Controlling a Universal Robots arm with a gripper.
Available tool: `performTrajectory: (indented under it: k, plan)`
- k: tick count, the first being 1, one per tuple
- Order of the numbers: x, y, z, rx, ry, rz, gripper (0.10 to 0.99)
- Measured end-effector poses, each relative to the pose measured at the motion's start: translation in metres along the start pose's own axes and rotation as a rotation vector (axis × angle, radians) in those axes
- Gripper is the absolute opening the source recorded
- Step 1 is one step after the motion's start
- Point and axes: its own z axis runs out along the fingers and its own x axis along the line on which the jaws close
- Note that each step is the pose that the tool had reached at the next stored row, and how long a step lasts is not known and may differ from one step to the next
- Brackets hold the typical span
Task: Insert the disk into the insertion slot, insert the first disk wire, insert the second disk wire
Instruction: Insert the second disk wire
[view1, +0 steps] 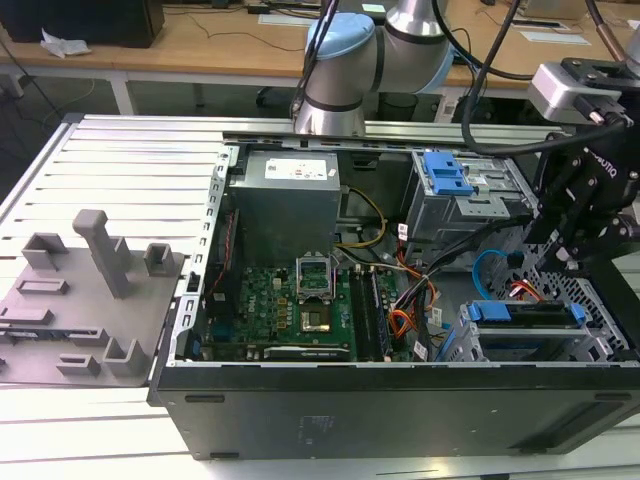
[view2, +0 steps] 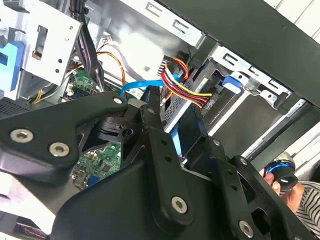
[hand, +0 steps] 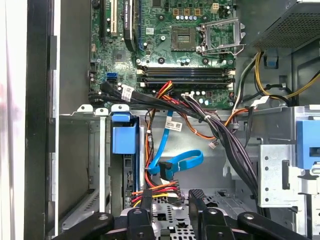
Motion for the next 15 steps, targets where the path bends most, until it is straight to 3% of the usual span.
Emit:
performTrajectory:
  k: [15]
  plan:
    - [0.0000, 0.0040, 0.0002, 0.000, 0.0000, 0.000, 0.420]
